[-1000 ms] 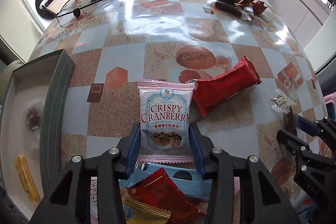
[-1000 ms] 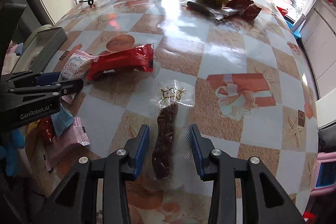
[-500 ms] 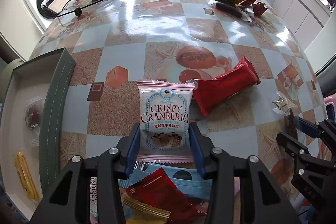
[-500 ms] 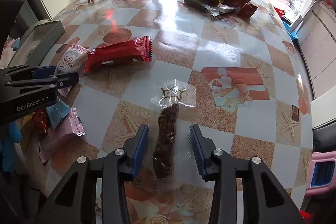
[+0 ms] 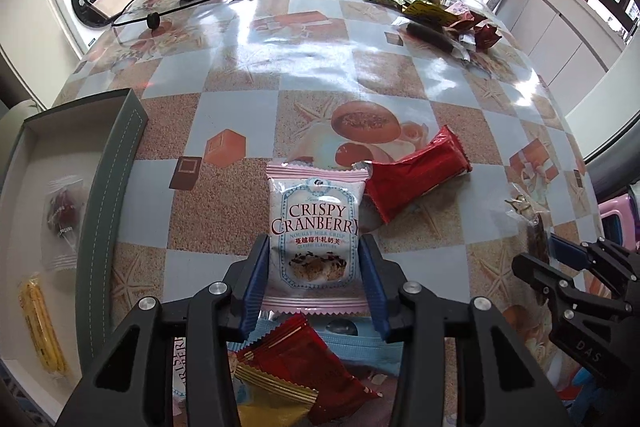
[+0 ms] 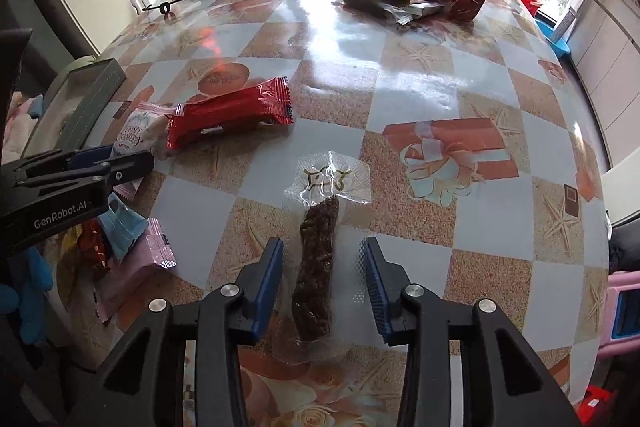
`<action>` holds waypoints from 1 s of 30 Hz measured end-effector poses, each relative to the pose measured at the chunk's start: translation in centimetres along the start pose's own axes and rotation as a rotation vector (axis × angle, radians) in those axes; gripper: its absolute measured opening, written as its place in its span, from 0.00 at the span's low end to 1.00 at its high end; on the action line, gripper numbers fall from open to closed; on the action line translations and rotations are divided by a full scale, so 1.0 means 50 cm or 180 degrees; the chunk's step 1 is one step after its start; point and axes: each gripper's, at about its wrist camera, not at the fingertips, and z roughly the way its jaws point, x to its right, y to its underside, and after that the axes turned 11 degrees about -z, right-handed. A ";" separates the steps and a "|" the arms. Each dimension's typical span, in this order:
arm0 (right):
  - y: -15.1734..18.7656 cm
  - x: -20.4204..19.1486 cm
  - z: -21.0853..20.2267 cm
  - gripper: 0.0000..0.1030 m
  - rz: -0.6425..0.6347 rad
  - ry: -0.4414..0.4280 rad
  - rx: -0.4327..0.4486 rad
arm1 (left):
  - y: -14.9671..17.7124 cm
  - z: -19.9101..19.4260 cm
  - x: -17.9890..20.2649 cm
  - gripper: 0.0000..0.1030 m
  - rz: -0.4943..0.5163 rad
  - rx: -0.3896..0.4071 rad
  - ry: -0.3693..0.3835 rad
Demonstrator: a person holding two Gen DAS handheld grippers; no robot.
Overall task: Organize snacks
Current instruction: 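Lift the Crispy Cranberry pack and jerky stick and carry both toward the tray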
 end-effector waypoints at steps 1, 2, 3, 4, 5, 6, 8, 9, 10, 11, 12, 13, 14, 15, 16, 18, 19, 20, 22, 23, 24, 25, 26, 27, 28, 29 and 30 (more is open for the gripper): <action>-0.003 0.003 -0.004 0.41 0.0027 -0.0017 0.0015 | -0.001 -0.009 0.000 0.46 -0.0003 0.0024 0.0021; -0.006 0.005 -0.009 0.41 0.0056 -0.0045 0.0031 | -0.003 -0.018 0.000 0.46 -0.0004 0.0048 0.0040; -0.011 0.008 -0.015 0.41 0.0084 -0.0083 0.0049 | -0.006 -0.028 -0.001 0.46 -0.0010 0.0073 0.0061; -0.014 0.009 -0.021 0.41 0.0114 -0.0118 0.0068 | -0.009 -0.038 -0.003 0.46 -0.0024 0.0099 0.0083; -0.019 0.010 -0.028 0.41 0.0134 -0.0150 0.0090 | -0.012 -0.049 -0.007 0.46 -0.0044 0.0126 0.0110; -0.024 0.010 -0.034 0.41 0.0146 -0.0177 0.0110 | -0.015 -0.060 -0.011 0.46 -0.0068 0.0155 0.0138; -0.036 0.003 -0.044 0.41 0.0153 -0.0221 0.0150 | -0.020 -0.082 -0.021 0.29 -0.0098 0.0214 0.0185; -0.040 -0.002 -0.049 0.41 0.0147 -0.0243 0.0169 | -0.023 -0.091 -0.027 0.27 -0.0119 0.0221 0.0213; -0.047 -0.008 -0.053 0.41 0.0137 -0.0265 0.0185 | -0.025 -0.099 -0.034 0.27 -0.0143 0.0240 0.0240; -0.053 -0.015 -0.057 0.41 0.0123 -0.0289 0.0198 | -0.026 -0.107 -0.040 0.27 -0.0152 0.0263 0.0251; -0.060 -0.023 -0.060 0.41 0.0106 -0.0313 0.0208 | -0.025 -0.113 -0.046 0.27 -0.0160 0.0285 0.0248; -0.067 -0.032 -0.064 0.41 0.0084 -0.0331 0.0221 | -0.024 -0.117 -0.053 0.27 -0.0171 0.0296 0.0247; -0.074 -0.041 -0.065 0.41 0.0061 -0.0343 0.0235 | -0.024 -0.119 -0.060 0.27 -0.0181 0.0292 0.0247; -0.081 -0.051 -0.067 0.41 0.0035 -0.0355 0.0246 | -0.021 -0.117 -0.065 0.27 -0.0181 0.0265 0.0247; -0.087 -0.060 -0.068 0.41 0.0009 -0.0365 0.0257 | -0.019 -0.111 -0.070 0.27 -0.0164 0.0206 0.0244; -0.095 -0.076 -0.069 0.41 -0.0030 -0.0378 0.0269 | -0.014 -0.084 -0.071 0.42 -0.0138 -0.0005 0.0183; -0.097 -0.084 -0.068 0.41 -0.0047 -0.0386 0.0267 | -0.010 -0.071 -0.073 0.49 -0.0154 -0.0085 0.0163; -0.096 -0.089 -0.067 0.41 -0.0061 -0.0392 0.0262 | -0.011 -0.057 -0.075 0.59 -0.0193 -0.0134 0.0149; -0.092 -0.095 -0.063 0.41 -0.0073 -0.0402 0.0244 | -0.016 -0.035 -0.073 0.60 -0.0267 -0.0202 0.0159; -0.089 -0.096 -0.061 0.41 -0.0070 -0.0405 0.0233 | -0.021 -0.024 -0.068 0.61 -0.0272 -0.0245 0.0180; -0.085 -0.094 -0.059 0.41 -0.0063 -0.0407 0.0220 | -0.025 -0.011 -0.059 0.66 -0.0241 -0.0292 0.0169; -0.082 -0.093 -0.057 0.41 -0.0053 -0.0407 0.0209 | -0.028 0.004 -0.048 0.69 -0.0187 -0.0348 0.0118; -0.079 -0.087 -0.056 0.41 -0.0045 -0.0407 0.0201 | -0.027 0.020 -0.037 0.71 -0.0118 -0.0404 0.0037; -0.077 -0.083 -0.057 0.41 -0.0038 -0.0402 0.0198 | -0.025 0.035 -0.027 0.71 -0.0062 -0.0454 -0.0056; -0.075 -0.078 -0.060 0.41 -0.0025 -0.0398 0.0201 | -0.021 0.046 -0.020 0.71 -0.0023 -0.0497 -0.0143; -0.074 -0.073 -0.062 0.41 -0.0010 -0.0398 0.0208 | -0.017 0.046 -0.011 0.71 0.0059 -0.0428 -0.0236; -0.073 -0.067 -0.064 0.41 0.0007 -0.0401 0.0217 | -0.013 0.046 -0.003 0.66 0.0130 -0.0409 -0.0262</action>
